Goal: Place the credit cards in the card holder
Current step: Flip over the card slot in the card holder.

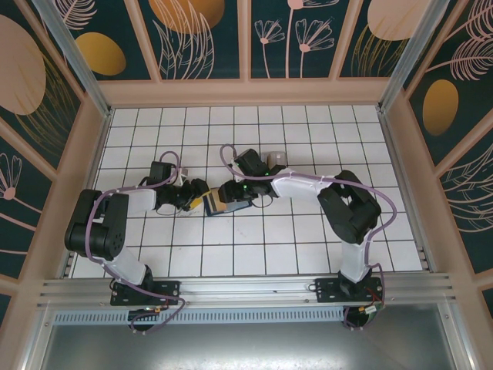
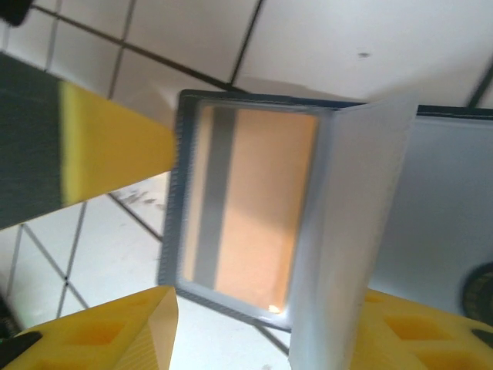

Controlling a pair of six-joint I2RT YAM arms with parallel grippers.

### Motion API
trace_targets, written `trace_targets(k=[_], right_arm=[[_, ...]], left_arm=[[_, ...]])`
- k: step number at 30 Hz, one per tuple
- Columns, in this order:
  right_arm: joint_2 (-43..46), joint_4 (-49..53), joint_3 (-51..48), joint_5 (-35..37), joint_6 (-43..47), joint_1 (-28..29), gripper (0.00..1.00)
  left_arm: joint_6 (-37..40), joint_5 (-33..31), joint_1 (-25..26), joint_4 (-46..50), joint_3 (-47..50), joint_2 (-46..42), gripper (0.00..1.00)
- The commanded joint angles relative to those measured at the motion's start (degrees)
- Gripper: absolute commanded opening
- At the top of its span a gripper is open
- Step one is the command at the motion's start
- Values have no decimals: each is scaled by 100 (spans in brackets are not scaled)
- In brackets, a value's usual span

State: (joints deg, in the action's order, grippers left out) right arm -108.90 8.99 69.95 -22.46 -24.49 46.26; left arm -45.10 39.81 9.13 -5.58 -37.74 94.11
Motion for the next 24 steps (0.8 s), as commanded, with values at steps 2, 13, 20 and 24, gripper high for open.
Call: trace_targets(k=[2,13,20,24], right_arm=[[-193,-473,224,-775,136,167,55],[-621,-1055,145,-1262,-38,235,54],[-306,-1178,-84,-1248,64,152,54],[283,-1166,-260,-897,111,-144,54]], left_arm=[[113,-348,-25,322,-21,-43,65],[-25,-498,-25,305,-40,-221,72],[-47,-489,-26,232,76,-100,72],[215,-410,-25,473,-56,85,61]])
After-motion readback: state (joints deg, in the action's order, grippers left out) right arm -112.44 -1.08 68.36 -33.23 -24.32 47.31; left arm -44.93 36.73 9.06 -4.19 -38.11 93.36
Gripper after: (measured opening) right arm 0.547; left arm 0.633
